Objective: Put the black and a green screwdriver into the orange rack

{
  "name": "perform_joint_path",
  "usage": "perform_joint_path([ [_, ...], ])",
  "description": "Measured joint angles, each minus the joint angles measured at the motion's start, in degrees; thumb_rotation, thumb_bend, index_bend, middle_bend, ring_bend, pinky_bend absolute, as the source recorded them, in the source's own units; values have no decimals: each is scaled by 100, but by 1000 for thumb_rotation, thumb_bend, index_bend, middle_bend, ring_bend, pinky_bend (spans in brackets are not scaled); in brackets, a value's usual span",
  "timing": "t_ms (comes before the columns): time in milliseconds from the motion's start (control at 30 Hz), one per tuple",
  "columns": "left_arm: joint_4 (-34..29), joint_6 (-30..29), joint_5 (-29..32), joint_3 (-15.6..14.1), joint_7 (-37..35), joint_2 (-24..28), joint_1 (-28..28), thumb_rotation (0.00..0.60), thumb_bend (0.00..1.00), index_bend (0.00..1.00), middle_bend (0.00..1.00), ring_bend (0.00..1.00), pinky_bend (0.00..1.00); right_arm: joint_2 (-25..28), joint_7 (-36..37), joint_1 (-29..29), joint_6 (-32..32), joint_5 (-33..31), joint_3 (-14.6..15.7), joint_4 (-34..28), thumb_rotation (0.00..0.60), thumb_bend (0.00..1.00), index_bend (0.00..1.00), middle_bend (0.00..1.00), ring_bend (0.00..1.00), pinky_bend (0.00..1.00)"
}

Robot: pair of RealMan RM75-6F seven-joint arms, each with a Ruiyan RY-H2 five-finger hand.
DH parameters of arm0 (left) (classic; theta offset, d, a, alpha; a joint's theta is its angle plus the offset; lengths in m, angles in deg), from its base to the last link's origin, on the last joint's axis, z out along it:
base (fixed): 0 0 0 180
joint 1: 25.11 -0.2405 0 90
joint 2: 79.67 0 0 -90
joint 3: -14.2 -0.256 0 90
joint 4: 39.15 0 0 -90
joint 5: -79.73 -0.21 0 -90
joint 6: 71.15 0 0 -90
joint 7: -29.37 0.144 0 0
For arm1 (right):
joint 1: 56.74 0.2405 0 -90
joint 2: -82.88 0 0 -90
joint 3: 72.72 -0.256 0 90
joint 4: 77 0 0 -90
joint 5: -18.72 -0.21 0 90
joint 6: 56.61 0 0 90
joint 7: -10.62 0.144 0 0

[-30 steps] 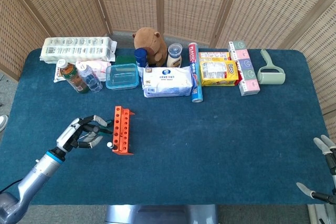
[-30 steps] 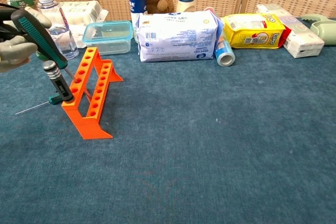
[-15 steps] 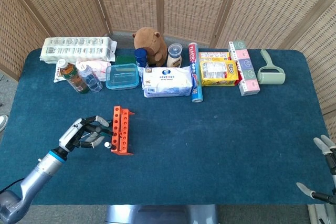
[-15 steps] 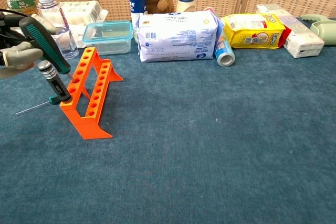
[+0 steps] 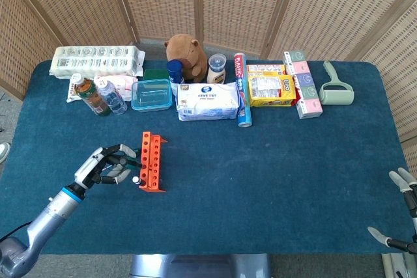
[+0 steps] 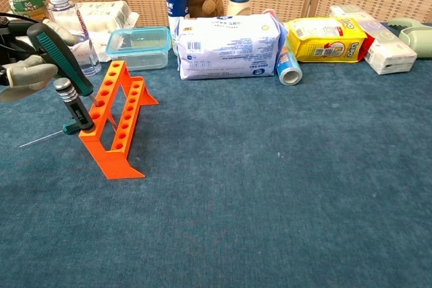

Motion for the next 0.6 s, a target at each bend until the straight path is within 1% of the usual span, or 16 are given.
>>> perform_joint_path([
  [100, 5, 6, 37, 10, 90, 3, -6, 600, 513, 432, 747, 672, 832, 1, -1, 3, -9, -1, 3, -2, 600, 35, 0, 0, 14, 0],
  [400, -115, 85, 173, 66, 347, 55, 2, 600, 492, 430, 738, 669, 832, 1, -2, 8, -12, -4, -1, -9, 600, 34, 0, 0, 15, 0],
  [600, -168, 209, 296, 124, 532, 53, 36, 600, 486, 401, 734, 664, 824, 2, 10, 7, -16, -6, 2, 1, 600, 34, 0, 0, 15, 0],
])
